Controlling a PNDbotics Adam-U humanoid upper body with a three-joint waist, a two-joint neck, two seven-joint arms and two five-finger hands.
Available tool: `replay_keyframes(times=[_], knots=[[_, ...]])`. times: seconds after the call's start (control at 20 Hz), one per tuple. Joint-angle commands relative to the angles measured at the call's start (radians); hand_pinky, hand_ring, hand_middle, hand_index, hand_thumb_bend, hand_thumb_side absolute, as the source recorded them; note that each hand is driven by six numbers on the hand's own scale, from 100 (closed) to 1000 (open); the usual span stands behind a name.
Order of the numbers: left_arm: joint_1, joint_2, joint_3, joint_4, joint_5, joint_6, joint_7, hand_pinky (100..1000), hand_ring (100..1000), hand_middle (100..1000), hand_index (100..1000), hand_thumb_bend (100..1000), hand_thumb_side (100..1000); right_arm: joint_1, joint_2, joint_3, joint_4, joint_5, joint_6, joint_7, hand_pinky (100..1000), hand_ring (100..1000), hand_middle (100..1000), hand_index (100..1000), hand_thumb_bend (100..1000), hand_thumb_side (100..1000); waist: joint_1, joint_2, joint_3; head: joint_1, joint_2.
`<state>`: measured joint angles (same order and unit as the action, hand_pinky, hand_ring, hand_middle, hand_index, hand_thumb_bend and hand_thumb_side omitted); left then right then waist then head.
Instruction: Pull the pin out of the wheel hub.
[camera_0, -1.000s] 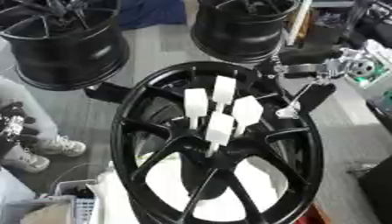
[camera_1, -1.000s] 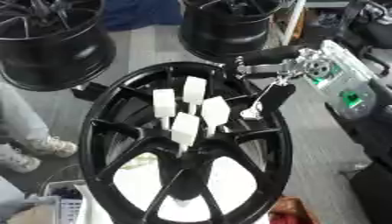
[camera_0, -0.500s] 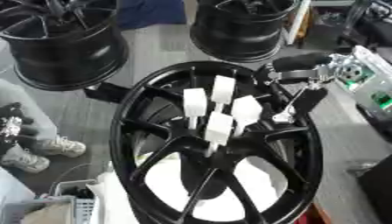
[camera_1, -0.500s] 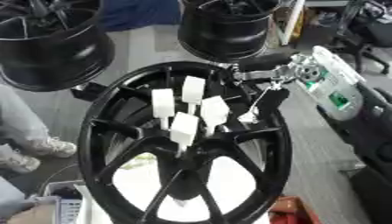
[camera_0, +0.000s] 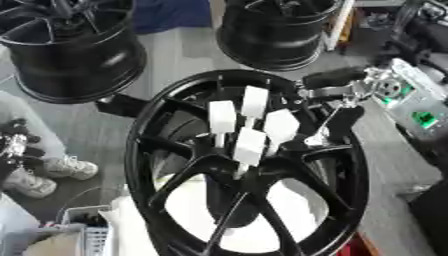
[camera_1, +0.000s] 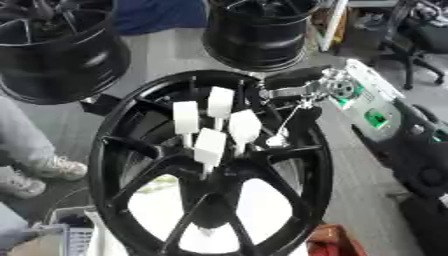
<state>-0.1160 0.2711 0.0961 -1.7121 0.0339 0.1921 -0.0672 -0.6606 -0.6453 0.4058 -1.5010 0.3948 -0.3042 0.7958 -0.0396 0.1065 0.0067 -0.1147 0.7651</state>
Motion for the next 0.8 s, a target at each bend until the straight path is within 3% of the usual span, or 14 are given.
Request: replay_keyframes(times=[0.05,0.45,0.8], knots=[[-0.011,0.008,0.0,-0.016,0.001,-0.001,-0.004,567,567,590,871,100,550,-0.026,-0.003,-0.006,0.01,0.011,-0.004,0.002,529,392,750,836,267,334,0.002,-0.008,0.001,-0.005,0.005],[-0.011,0.009,0.0,-0.016,0.0,-0.001,-0.005,568,568,590,870,100,551,-0.039,0.016,-0.005,0.026,0.017,-0.013,-0.006,500,371,689,785,230,317,0.001,-0.008,0.005,-0.009,0.005],[-0.01,0.008,0.0,-0.014,0.0,0.0,-0.007,570,568,591,870,100,554,-0.044,0.02,-0.01,0.031,0.017,0.002,-0.041,461,334,556,659,118,268,0.0,-0.007,0.008,-0.009,0.005]])
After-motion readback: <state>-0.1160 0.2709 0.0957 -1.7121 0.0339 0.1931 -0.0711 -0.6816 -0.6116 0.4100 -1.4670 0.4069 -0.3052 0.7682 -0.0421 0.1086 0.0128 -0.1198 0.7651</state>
